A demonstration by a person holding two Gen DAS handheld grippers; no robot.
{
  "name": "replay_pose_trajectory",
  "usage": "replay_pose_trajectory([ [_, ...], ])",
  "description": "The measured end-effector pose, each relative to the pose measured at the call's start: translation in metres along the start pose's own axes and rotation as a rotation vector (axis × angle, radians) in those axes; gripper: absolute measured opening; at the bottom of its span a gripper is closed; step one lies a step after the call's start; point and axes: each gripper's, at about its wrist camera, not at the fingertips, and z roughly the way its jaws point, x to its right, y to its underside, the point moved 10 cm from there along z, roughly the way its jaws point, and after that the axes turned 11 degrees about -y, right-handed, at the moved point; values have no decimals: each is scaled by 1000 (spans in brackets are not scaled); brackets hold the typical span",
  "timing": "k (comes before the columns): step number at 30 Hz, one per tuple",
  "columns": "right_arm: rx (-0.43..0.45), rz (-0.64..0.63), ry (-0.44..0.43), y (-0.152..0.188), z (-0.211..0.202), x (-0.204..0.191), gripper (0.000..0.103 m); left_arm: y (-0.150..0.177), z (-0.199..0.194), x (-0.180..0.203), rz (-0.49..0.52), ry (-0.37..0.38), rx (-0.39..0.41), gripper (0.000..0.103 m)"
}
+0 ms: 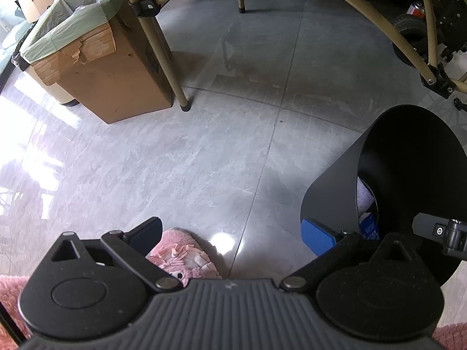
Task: Collect trash
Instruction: 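Raise both tools from the bin back toward the table, then reach and close the right tool on the purple satin bow while the left tool approaches the plush lamb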
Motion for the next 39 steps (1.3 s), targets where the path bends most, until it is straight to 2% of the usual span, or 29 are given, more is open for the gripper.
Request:
replay_pose_trajectory([
  [11, 75, -37, -4, 0, -28, -6, 103, -8, -23, 1, -8, 20, 73, 103],
  [15, 140, -47, -18, -1, -50, -8, 103, -13, -46, -1, -11, 31, 150, 103],
  [18, 196, -58, -30, -3, -69, -12, 103, -19, -71, -4, -27, 49, 243, 103],
  [23, 316, -84, -72, -9, -113, -22, 103, -28, -111, -8, -54, 81, 354, 103],
  [29, 500, -124, -122, -22, -182, -27, 103, -40, -155, -6, -80, 127, 456, 103],
  [33, 666, -137, -111, -38, -228, -20, 103, -51, -181, -1, -86, 139, 512, 103],
  [36, 824, -146, -108, -52, -258, -11, 103, -64, -197, 6, -83, 143, 561, 103],
  [38, 968, -197, -88, -66, -277, -9, 103, -74, -205, 11, -82, 143, 582, 103],
  [39, 1001, -215, -71, -72, -281, -8, 103, -80, -209, 13, -86, 149, 590, 103],
])
